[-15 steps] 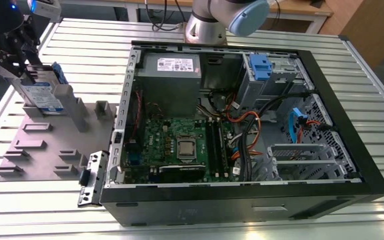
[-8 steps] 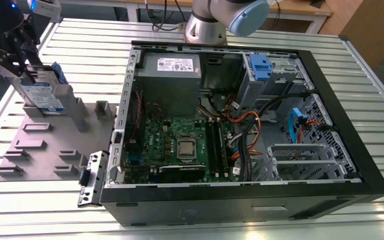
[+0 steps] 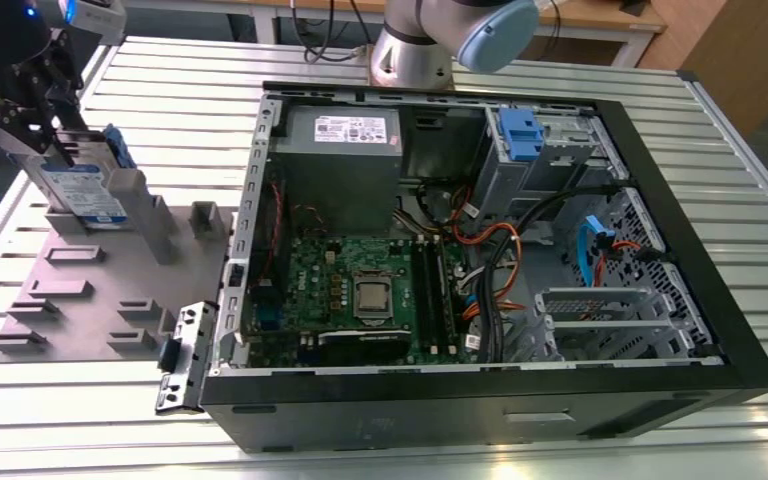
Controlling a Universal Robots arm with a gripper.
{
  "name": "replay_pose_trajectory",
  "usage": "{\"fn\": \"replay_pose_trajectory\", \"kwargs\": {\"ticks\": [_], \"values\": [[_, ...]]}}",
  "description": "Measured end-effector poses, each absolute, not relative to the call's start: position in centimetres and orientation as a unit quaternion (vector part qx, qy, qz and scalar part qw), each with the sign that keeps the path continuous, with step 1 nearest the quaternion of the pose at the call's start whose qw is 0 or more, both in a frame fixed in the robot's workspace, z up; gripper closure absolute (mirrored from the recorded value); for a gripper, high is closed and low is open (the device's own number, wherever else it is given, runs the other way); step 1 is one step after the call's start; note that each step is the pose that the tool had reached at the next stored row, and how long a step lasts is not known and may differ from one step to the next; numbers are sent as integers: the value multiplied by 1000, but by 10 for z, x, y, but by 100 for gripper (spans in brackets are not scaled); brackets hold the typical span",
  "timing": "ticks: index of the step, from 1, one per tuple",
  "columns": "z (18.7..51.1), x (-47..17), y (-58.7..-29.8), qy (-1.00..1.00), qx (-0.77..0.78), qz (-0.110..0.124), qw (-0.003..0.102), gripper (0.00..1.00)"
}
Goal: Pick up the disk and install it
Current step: 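Pick up the disk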
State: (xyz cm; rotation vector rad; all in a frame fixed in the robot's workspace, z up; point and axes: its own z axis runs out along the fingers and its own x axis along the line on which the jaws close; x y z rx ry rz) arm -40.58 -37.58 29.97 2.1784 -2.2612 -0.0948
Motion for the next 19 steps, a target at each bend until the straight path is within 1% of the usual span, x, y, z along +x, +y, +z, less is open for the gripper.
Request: {"fn": "replay_pose_trajectory", "kwargs": {"ticks": [5, 7, 8, 13, 14, 15, 19], "values": [[300, -406, -376, -720, 693, -30, 0, 48], [300, -405, -376, -720, 694, -30, 0, 49], [300, -405, -376, -720, 694, -30, 0, 56], [300, -405, -376, -720, 693, -30, 0, 56], [300, -405, -376, -720, 694, -30, 0, 58], [300, -405, -376, -720, 694, -30, 0, 64], [300, -405, -376, -720, 693, -30, 0, 65]]}}
